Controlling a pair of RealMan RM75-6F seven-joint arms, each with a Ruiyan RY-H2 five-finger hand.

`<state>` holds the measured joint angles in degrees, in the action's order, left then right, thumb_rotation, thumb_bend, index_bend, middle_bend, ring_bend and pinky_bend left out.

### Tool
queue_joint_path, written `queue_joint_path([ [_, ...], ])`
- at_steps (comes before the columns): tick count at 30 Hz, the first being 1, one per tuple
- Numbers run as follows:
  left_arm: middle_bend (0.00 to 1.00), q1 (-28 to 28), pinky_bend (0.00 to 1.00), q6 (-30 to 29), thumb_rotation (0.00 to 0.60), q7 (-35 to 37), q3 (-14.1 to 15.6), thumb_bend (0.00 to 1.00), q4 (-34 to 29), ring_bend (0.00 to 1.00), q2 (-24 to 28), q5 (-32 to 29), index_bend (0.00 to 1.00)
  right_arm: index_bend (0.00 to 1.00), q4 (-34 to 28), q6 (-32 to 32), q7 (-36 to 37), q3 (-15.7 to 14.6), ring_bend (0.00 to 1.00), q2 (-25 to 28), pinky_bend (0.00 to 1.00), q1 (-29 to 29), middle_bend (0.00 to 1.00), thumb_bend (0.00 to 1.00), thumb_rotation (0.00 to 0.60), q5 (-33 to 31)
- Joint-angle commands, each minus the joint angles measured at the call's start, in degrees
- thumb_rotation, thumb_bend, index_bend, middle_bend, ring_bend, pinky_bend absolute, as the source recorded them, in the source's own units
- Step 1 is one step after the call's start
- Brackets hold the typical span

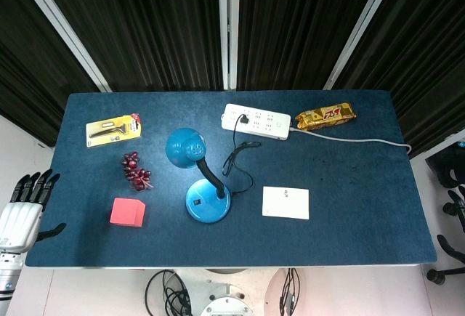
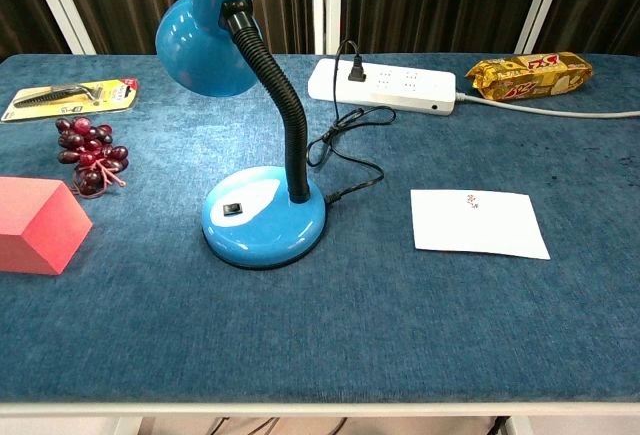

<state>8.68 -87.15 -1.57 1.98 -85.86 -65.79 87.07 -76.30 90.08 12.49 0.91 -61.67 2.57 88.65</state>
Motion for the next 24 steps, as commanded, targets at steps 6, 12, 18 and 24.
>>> queue_joint_path([
  [6,0.0,-0.3,0.0,0.3,0.6,0.6,0.0,0.06,-0.2,0.0,-0.1,1.3,0.02,0.0,-0.3,0.2,2.0,-0.1,0.0,0.5,0.0,0.0,0.0,0.19,0.6,0.5],
  [12,0.0,-0.5,0.0,0.3,0.6,0.8,-0.1,0.06,-0.8,0.0,0.2,2.2,0.02,0.0,-1.1,1.0,2.8,0.4,0.0,1.2,0.0,0.2,0.0,0.19,0.6,0.3],
  [18,0.0,-0.2,0.0,0.2,0.6,2.0,-0.1,0.06,-2.5,0.0,0.5,4.3,0.02,0.0,-1.6,0.4,3.2,0.8,0.0,1.6,0.0,-0.1,0.0,0.19,0.6,-0.3],
  [24,0.0,2.6,0.0,3.1,0.6,2.0,3.5,0.06,-9.6,0.0,1.4,14.5,0.02,0.0,-1.3,-0.9,5.9,1.1,0.0,2.4,0.0,0.1,0.0,0.19,0.6,-2.1],
])
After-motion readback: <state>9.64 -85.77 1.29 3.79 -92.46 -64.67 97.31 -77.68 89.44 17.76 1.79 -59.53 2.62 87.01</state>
